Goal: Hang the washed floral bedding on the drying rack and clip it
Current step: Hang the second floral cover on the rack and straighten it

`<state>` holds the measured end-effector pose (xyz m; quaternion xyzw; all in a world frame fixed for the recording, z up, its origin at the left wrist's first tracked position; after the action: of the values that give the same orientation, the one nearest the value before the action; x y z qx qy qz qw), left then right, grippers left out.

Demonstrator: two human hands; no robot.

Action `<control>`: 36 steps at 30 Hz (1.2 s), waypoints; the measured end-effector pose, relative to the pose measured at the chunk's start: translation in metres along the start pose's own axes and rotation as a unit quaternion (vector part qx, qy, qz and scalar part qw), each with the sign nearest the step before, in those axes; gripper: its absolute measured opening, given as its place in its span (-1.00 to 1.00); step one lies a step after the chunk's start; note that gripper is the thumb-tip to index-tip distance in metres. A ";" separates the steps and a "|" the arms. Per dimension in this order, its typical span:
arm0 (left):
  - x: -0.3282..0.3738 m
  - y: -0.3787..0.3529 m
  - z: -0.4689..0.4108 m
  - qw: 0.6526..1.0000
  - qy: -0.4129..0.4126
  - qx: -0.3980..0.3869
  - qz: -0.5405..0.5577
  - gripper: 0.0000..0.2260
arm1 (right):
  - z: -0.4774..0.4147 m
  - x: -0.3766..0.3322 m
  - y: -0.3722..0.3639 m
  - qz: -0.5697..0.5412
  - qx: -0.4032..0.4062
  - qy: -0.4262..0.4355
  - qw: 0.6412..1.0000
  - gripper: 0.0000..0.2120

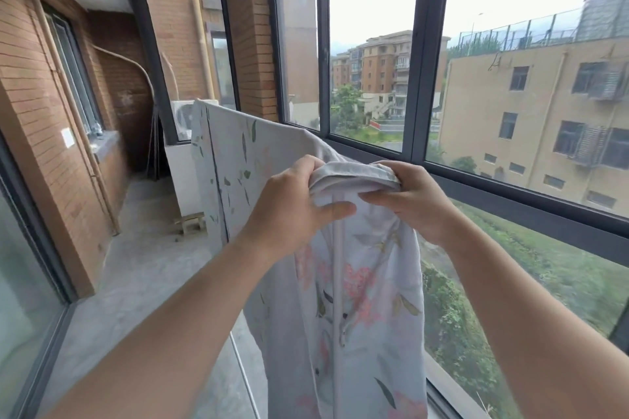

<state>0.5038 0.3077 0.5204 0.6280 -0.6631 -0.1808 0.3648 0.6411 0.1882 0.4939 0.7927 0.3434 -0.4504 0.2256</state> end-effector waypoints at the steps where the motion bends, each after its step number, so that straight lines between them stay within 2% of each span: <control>1: 0.001 -0.001 -0.001 1.000 -0.012 0.001 -0.015 -0.65 | -0.002 -0.002 0.000 -0.005 0.008 0.009 1.000 -0.82; 5: -0.002 0.004 -0.008 0.999 -0.028 0.031 -0.009 -0.87 | -0.008 -0.004 0.001 -0.050 0.019 0.010 0.999 -0.88; 8: -0.013 0.004 -0.018 1.000 0.000 0.015 0.015 -0.62 | -0.015 -0.008 -0.003 -0.070 -0.006 -0.002 0.997 -0.78; 9: -0.016 0.004 -0.021 0.999 0.004 0.012 0.035 -0.64 | -0.018 -0.010 -0.006 -0.092 -0.022 -0.003 0.996 -0.73; 11: -0.019 0.004 -0.028 0.997 -0.003 0.013 0.075 -0.73 | -0.025 -0.010 -0.009 -0.127 -0.039 -0.019 0.991 -0.77; 13: -0.020 0.002 -0.034 0.995 -0.015 0.003 0.094 -0.74 | -0.035 -0.010 -0.009 -0.121 -0.031 -0.034 0.992 -0.82; 15: -0.024 -0.003 -0.040 0.991 -0.009 -0.025 0.129 -0.73 | -0.048 -0.011 -0.008 -0.096 -0.026 -0.033 0.995 -0.72; 17: -0.035 -0.011 -0.047 0.974 0.027 -0.048 0.218 -0.74 | -0.059 -0.015 -0.012 -0.101 -0.038 -0.042 0.993 -0.76; 19: -0.049 -0.017 -0.053 0.941 0.079 -0.063 0.324 -0.75 | -0.074 -0.017 -0.017 -0.111 -0.047 -0.065 0.991 -0.78; 21: -0.061 -0.026 -0.057 0.901 0.128 -0.094 0.403 -0.77 | -0.089 -0.015 -0.020 -0.117 -0.031 -0.103 0.987 -0.66; 24: -0.070 -0.039 -0.057 0.854 0.170 -0.152 0.467 -0.71 | -0.104 -0.004 -0.029 -0.147 -0.013 -0.161 0.976 -0.52; 27: -0.084 -0.046 -0.058 0.838 0.180 -0.151 0.492 -0.63 | -0.104 0.010 -0.036 -0.180 0.000 -0.209 0.961 -0.66; 29: -0.094 -0.052 -0.059 0.832 0.187 -0.147 0.502 -0.69 | -0.108 0.016 -0.030 -0.167 0.024 -0.183 0.968 -0.69; 32: -0.105 -0.058 -0.064 0.844 0.171 -0.128 0.493 -0.82 | -0.111 0.017 -0.012 -0.129 0.088 -0.079 0.985 -0.64; 36: -0.109 -0.059 -0.069 0.864 0.147 -0.093 0.473 -0.83 | -0.104 0.023 -0.005 -0.074 0.102 -0.019 0.992 -0.88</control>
<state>0.5884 0.4195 0.4974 0.2219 -0.7994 0.0470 0.5564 0.7042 0.2685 0.5246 0.7753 0.3494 -0.5132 0.1159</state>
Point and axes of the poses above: each hand's wrist, its own z-axis away from the middle knuckle, its own y-axis out of the back of the hand, x = y × z, the point moved 9 cm from there along -z, towards the middle knuckle, and after that the axes turned 15 degrees about -z, right-handed, at the moved point
